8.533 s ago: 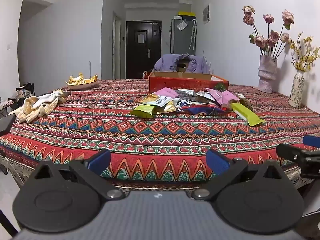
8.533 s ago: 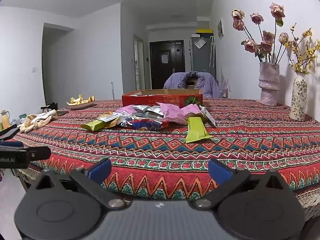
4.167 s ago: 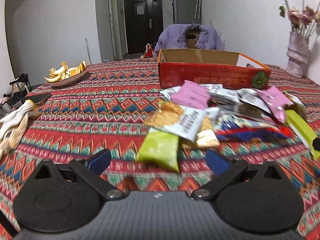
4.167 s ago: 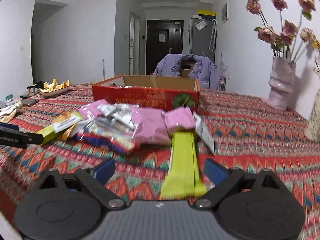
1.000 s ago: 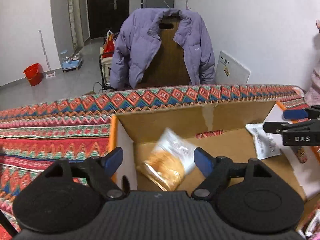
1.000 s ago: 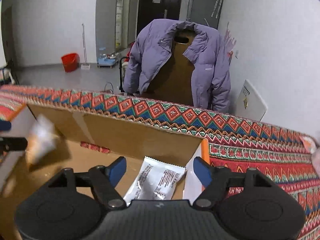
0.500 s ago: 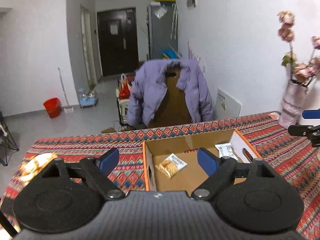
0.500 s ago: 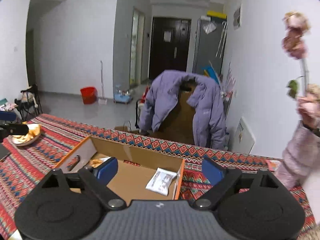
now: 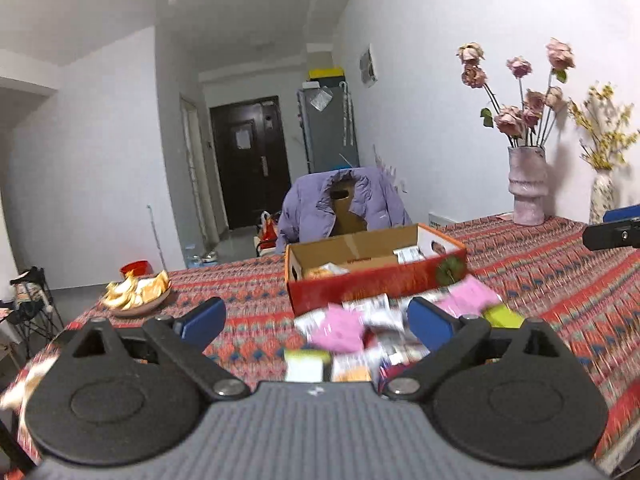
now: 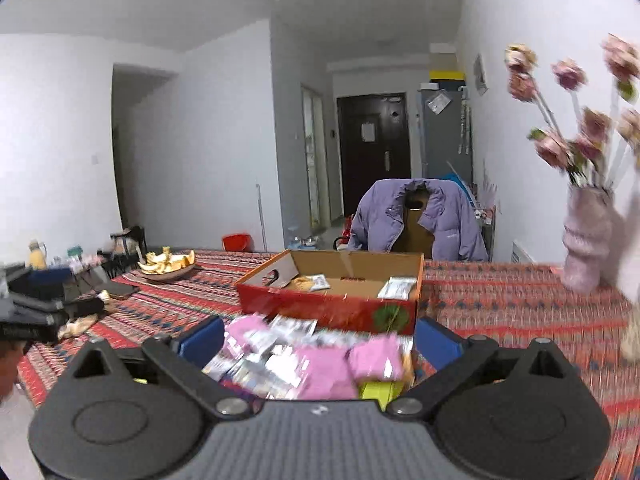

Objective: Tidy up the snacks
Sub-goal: 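Return to the pile, grasp another oat cracker packet with the left tool while the right grasps a pink bag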

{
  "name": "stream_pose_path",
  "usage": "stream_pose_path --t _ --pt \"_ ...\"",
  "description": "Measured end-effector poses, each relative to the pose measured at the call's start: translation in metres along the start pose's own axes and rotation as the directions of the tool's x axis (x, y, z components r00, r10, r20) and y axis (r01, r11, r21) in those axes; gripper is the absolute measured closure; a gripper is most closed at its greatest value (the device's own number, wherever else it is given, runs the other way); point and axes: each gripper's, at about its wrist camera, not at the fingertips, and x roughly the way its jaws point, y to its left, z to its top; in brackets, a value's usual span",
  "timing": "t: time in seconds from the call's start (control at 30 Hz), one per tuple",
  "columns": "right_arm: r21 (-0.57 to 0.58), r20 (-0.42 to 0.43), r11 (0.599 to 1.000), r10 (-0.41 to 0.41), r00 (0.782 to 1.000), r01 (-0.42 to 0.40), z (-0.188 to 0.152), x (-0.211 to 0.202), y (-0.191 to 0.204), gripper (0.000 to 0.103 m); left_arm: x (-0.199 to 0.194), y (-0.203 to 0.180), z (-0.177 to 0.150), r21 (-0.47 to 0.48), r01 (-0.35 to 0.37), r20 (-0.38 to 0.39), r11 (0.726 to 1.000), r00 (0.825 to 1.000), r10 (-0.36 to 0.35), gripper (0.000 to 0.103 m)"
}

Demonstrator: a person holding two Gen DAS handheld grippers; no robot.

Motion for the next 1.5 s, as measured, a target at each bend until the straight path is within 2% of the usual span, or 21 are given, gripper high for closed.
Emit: stream_pose_path --t 0.03,0.17,0.27,0.33,0.43,0.57,0.67,0.93,1.07,1.17,1.23,1.3,1.37,1.43,1.5 --pt "0.024 0.014 1.000 -0.013 1.000 0.013 -0.026 -0.020 0.006 0.000 -0.010 -0.006 -0.011 -0.005 0.000 -0.002 1.000 1.000 0.000 0.003" --pt "0.103 0.020 0.991 -0.084 0.996 0.082 -0.078 -0.049 0.007 0.000 -0.043 -0.020 -0.054 -0.072 0.002 -0.050 0.997 0.999 -0.006 0.002" --pt "0.168 -0.016 0.979 -0.116 0.993 0.118 -0.113 -0.068 0.006 0.000 -0.060 -0.027 -0.081 -0.069 0.010 -0.091 0.998 0.996 -0.016 0.002" --pt "0.148 -0.050 0.979 -0.135 0.990 0.141 -0.127 -0.073 0.007 0.000 -0.066 -0.028 -0.093 -0.056 -0.001 -0.111 0.998 0.994 -0.005 0.002" --pt "0.137 -0.076 0.973 -0.175 0.982 0.184 -0.138 -0.076 0.006 0.000 -0.066 -0.022 -0.101 -0.087 -0.005 -0.140 0.996 0.990 -0.007 0.002" --pt "0.175 -0.085 0.968 -0.166 0.982 0.179 -0.144 -0.073 0.003 0.000 -0.057 -0.020 -0.104 -0.119 0.001 -0.168 0.993 0.986 -0.021 0.002" --pt "0.202 -0.094 0.967 -0.137 0.986 0.154 -0.145 -0.069 -0.001 0.000 -0.047 -0.022 -0.104 -0.112 0.008 -0.184 0.994 0.983 -0.029 0.002" --pt "0.204 -0.111 0.962 -0.163 0.980 0.183 -0.123 -0.041 -0.014 0.000 -0.002 -0.018 -0.086 -0.098 -0.021 -0.235 0.995 0.972 -0.003 0.002" --pt "0.198 -0.122 0.962 -0.164 0.979 0.186 -0.107 -0.020 -0.022 0.001 0.022 -0.011 -0.068 -0.146 0.009 -0.247 0.989 0.968 -0.045 0.003" --pt "0.190 -0.137 0.969 -0.132 0.982 0.157 -0.093 0.002 -0.025 0.005 0.045 -0.009 -0.057 -0.173 0.049 -0.239 0.984 0.967 -0.091 0.003" --pt "0.179 -0.145 0.974 -0.114 0.983 0.139 -0.085 0.018 -0.025 0.007 0.070 -0.007 -0.051 -0.189 0.075 -0.234 0.979 0.965 -0.119 0.012" --pt "0.148 -0.153 0.981 -0.106 0.983 0.129 -0.077 0.036 -0.023 0.009 0.097 -0.008 -0.047 -0.185 0.086 -0.269 0.979 0.954 -0.135 0.022" --pt "0.131 -0.165 0.985 -0.094 0.982 0.116 -0.070 0.054 -0.021 0.011 0.121 -0.010 -0.044 -0.166 0.122 -0.282 0.979 0.945 -0.165 0.023" --pt "0.124 -0.173 0.987 -0.084 0.981 0.106 -0.065 0.064 -0.020 0.012 0.140 -0.014 -0.042 -0.131 0.118 -0.306 0.984 0.939 -0.154 0.023" --pt "0.095 -0.182 0.992 -0.066 0.981 0.084 -0.053 0.090 -0.018 0.012 0.158 -0.013 -0.044 -0.132 0.137 -0.333 0.982 0.927 -0.174 0.023"
